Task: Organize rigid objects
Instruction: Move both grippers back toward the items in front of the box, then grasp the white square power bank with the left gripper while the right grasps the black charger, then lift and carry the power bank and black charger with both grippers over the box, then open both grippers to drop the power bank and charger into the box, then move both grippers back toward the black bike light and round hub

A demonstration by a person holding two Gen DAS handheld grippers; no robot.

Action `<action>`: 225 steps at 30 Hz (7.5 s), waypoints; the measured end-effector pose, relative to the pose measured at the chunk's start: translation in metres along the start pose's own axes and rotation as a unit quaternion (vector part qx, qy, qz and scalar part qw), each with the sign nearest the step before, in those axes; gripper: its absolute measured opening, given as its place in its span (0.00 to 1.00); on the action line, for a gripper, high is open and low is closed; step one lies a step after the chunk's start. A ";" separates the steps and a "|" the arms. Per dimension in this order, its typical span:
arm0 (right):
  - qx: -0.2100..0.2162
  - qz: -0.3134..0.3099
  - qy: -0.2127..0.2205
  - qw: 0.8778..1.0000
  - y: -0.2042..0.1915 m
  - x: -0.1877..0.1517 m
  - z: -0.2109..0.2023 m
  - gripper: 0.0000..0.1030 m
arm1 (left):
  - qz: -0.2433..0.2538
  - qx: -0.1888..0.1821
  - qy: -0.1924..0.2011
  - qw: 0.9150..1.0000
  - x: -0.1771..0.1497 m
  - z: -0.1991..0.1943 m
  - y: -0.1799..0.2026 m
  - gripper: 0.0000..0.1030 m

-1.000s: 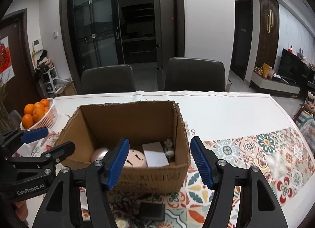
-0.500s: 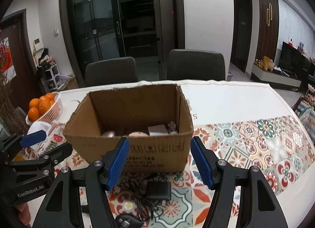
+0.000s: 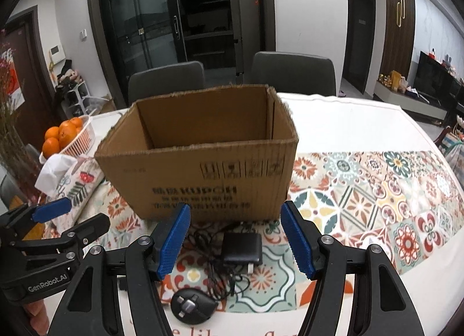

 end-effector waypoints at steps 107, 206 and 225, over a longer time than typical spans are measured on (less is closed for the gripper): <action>0.013 0.003 0.048 0.999 0.014 -0.032 -0.040 0.55 | 0.022 -0.040 0.046 0.998 -0.022 -0.009 0.018 0.55; 0.047 -0.015 0.038 0.998 0.011 0.088 0.075 0.61 | 0.090 -0.006 0.049 0.995 0.118 0.060 0.036 0.70; 0.032 -0.012 0.090 0.995 0.001 0.061 -0.008 0.61 | 0.050 -0.006 0.111 0.993 0.076 -0.021 0.026 0.71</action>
Point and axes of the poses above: each gripper's, at about its wrist camera, not at the fingertips, and z roughly the way its jaws point, y to its right, x to its top, the point moved 2 cm from there along z, roughly the way its jaws point, and after that the axes turned 6 degrees about -z, right-handed, at the moved point
